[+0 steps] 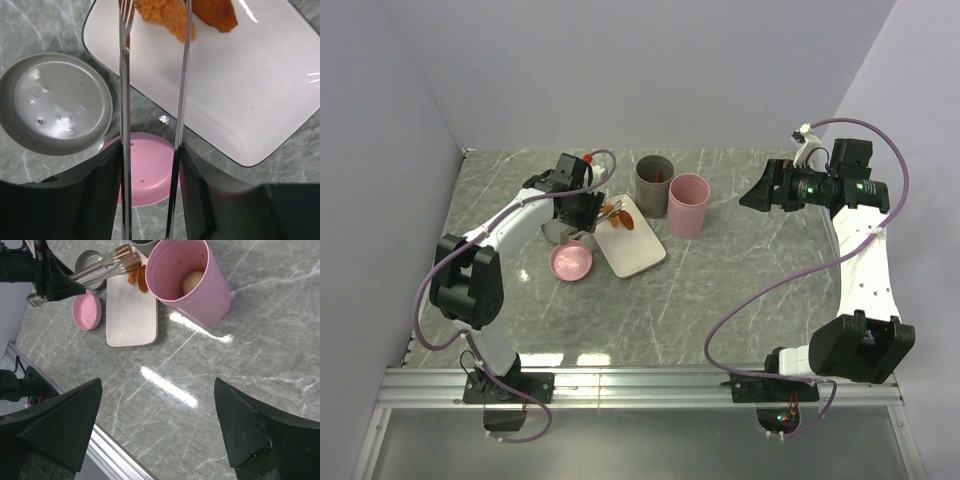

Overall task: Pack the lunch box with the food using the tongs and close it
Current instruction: Pick up the fake food from the plate.

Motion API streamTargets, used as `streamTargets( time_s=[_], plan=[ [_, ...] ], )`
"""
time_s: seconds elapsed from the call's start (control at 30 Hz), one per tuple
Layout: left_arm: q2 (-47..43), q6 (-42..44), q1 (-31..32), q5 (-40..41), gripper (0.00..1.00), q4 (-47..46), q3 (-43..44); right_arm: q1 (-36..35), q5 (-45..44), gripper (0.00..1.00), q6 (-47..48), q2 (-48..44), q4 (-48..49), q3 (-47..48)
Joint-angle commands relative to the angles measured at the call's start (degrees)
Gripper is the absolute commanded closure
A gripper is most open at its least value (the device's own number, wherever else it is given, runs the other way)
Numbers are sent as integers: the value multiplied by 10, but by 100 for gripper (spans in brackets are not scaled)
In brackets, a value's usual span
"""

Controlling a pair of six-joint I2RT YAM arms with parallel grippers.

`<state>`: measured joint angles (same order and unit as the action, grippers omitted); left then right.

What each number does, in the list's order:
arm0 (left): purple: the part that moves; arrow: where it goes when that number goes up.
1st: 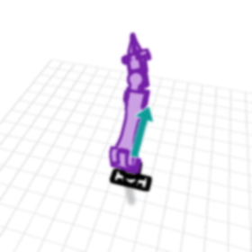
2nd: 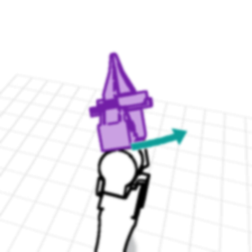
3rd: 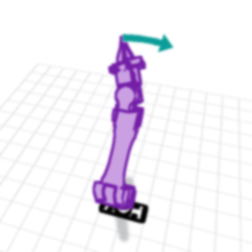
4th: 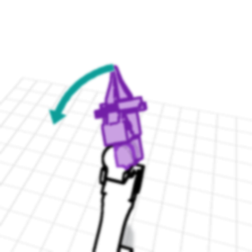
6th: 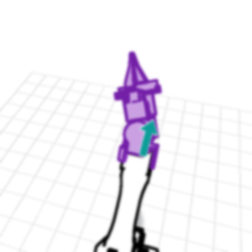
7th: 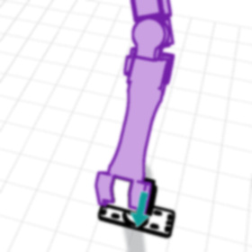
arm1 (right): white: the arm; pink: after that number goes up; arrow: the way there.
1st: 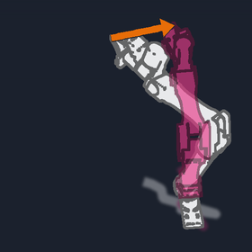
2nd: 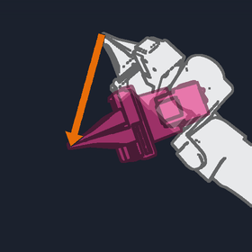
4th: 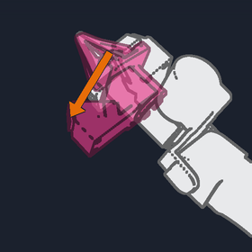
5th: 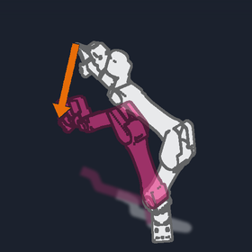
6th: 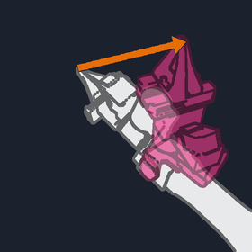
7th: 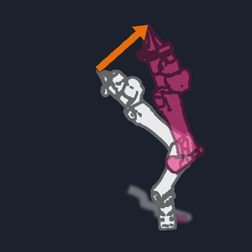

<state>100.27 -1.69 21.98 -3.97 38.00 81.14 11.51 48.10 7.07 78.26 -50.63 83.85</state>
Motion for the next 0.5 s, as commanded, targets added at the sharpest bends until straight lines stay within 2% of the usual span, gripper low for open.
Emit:
streamTargets(
  time_s=[0.0, 0.2, 0.47],
  plan=[
    [-30, 1, 3, 9, 50, 1, -11, 4, 6, 0, 4, -3, 4, 6],
    [-46, 1, 1, 15, 59, -3, -15, 4, 8, 0, 3, -5, 4, 7],
    [-75, 9, -5, 10, 81, 5, 21, 4, 8, 0, 2, -8, 4, 5]
  ],
)
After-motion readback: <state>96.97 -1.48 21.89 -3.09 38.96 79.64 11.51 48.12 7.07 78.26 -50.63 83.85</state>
